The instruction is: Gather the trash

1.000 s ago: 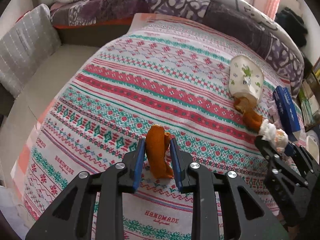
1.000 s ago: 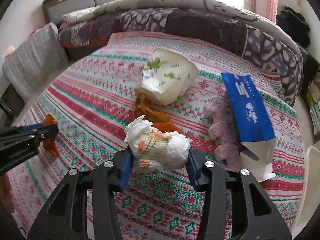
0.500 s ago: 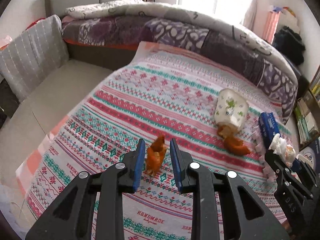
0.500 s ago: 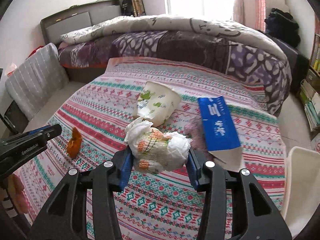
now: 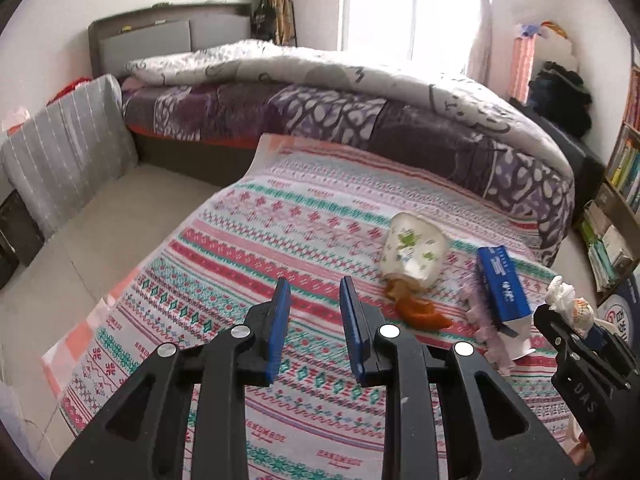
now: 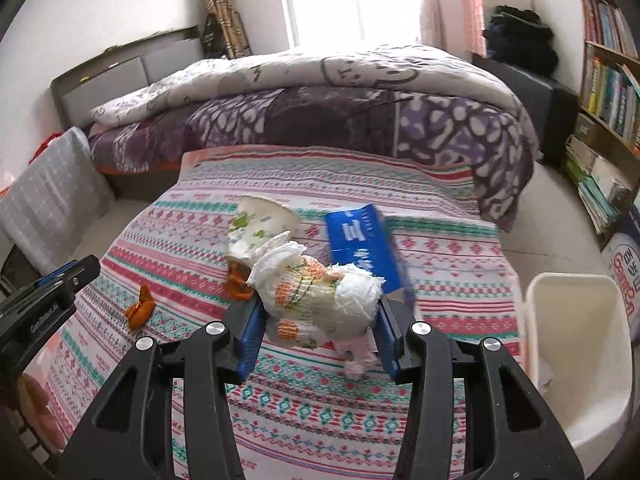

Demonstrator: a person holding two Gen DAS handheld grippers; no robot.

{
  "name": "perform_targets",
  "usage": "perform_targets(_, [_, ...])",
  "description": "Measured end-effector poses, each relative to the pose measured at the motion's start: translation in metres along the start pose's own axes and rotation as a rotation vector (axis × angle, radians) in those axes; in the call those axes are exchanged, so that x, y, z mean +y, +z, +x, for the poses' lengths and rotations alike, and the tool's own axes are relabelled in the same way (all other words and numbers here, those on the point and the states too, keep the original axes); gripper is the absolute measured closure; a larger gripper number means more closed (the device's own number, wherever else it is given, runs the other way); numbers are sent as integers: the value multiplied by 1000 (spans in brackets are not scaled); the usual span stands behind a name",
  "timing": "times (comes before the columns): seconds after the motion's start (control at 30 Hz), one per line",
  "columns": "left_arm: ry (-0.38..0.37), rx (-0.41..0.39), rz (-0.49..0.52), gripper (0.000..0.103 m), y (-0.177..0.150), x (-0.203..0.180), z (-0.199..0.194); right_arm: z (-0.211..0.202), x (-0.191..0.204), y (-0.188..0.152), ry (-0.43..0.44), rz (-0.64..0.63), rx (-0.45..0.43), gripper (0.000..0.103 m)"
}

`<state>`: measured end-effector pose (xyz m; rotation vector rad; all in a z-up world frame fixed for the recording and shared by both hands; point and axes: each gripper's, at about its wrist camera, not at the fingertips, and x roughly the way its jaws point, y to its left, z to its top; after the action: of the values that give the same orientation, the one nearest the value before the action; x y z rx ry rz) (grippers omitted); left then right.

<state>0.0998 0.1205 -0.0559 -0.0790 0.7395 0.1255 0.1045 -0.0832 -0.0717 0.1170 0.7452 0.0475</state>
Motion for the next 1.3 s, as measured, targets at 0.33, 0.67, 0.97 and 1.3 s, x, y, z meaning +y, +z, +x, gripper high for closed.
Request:
perform_targets(0.33, [-39, -25, 31, 77, 1, -33, -12, -19, -27, 3, -37, 26, -19, 58])
perform_targets(0.67, [-92, -43, 86, 77, -5, -76, -27, -39, -62, 3, -84, 47, -30, 57])
perform_targets(0.97, [-130, -54, 150, 77, -15, -111, -37, -56, -93, 2, -128, 76, -40, 57])
perform_targets(1.3, [-42, 70, 54, 34, -5, -60, 17, -60, -100, 3, -96, 103, -34, 57])
